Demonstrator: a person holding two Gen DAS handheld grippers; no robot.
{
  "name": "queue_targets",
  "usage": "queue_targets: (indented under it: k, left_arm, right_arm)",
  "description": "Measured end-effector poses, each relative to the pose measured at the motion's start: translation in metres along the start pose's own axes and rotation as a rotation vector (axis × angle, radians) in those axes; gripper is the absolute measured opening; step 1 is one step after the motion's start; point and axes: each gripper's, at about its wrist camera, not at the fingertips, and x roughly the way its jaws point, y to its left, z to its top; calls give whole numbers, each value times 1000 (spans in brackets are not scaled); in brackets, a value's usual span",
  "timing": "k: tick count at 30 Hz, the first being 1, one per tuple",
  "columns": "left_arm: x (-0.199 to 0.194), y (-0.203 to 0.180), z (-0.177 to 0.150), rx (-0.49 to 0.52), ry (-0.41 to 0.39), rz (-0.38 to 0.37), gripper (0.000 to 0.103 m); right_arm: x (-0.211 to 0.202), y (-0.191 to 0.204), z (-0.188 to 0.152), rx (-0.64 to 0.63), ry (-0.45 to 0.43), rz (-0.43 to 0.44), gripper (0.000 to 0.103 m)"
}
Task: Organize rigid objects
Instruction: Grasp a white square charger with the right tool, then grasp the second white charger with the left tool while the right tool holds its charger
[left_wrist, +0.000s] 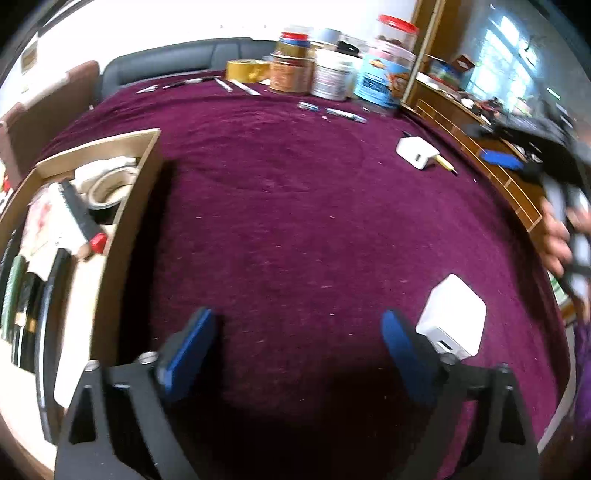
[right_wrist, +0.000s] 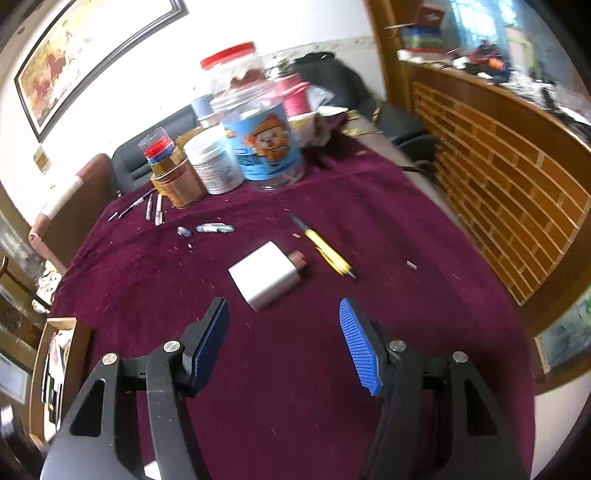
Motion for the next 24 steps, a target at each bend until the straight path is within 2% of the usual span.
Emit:
queue_targets:
  k: [2, 7, 11, 13, 18, 21, 24]
  left_arm:
    - [2, -2, 0, 13, 9, -16, 101]
    - [2, -1, 0, 7, 6, -29, 101]
    - [3, -1, 1, 3, 4, -34, 101]
    - [2, -1, 0, 0, 2, -36, 101]
    - [0, -1, -1, -6, 0, -40, 101]
    - [0, 0, -1, -6, 0, -40, 101]
    - [0, -1, -1, -6, 1, -40, 101]
  right_arm:
    - [23, 6, 14, 7, 32, -7, 61]
    - [73, 15, 42, -17, 71, -75, 61]
    - [109, 19, 47, -36, 174, -68, 63]
    - [114, 28, 42, -85, 187, -79, 63]
    - [101, 60, 19, -167, 243, 66, 63]
    - [90, 96, -10, -268, 264, 135, 63]
    - [80, 126, -39, -331, 332, 239, 62]
